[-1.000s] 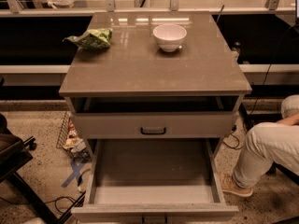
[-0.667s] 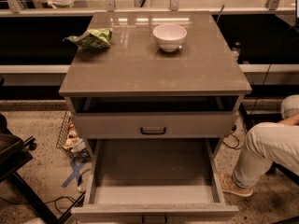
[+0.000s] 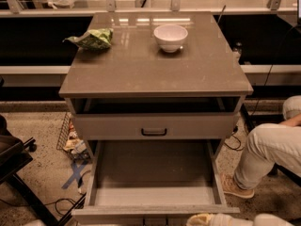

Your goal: Close middle drawer

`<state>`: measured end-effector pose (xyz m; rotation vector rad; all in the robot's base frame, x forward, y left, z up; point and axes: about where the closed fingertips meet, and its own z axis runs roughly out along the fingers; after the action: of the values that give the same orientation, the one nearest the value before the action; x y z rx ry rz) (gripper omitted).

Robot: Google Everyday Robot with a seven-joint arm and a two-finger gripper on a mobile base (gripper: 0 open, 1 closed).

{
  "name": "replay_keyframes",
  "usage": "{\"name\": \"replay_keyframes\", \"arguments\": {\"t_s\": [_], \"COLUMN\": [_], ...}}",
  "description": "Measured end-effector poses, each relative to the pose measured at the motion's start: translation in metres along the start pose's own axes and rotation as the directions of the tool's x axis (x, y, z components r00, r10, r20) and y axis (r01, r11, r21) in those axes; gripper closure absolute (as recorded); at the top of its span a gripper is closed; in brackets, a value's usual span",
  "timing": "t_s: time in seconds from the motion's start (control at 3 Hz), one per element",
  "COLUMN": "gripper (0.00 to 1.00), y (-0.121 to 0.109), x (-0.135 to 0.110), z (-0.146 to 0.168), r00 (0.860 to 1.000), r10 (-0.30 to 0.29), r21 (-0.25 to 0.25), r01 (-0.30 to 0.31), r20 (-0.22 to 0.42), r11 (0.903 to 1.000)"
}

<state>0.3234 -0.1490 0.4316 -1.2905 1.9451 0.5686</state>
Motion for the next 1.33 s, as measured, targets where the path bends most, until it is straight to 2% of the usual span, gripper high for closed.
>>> {"name": "replay_keyframes", "arguments": {"t_s": [0.33, 0.67, 1.0, 1.33], "gripper": [1.0, 1.0, 1.0, 1.0], "y": [-0.029, -0.03, -0.065, -0.061], "x": [-0.017, -0.017, -0.013, -0.012], "z": [0.013, 0.013, 0.044, 0.043], "r00": [0.996, 0.996, 0.996, 0.996], "r10": [-0.091, -0.093, -0.091, -0.091], "r21": [-0.019, -0.019, -0.042, -0.042], "r01": [0.091, 0.093, 0.091, 0.091], "r20": [-0.01, -0.011, -0.011, -0.011], "r11": [0.9957, 0.9955, 0.995, 0.995]}}
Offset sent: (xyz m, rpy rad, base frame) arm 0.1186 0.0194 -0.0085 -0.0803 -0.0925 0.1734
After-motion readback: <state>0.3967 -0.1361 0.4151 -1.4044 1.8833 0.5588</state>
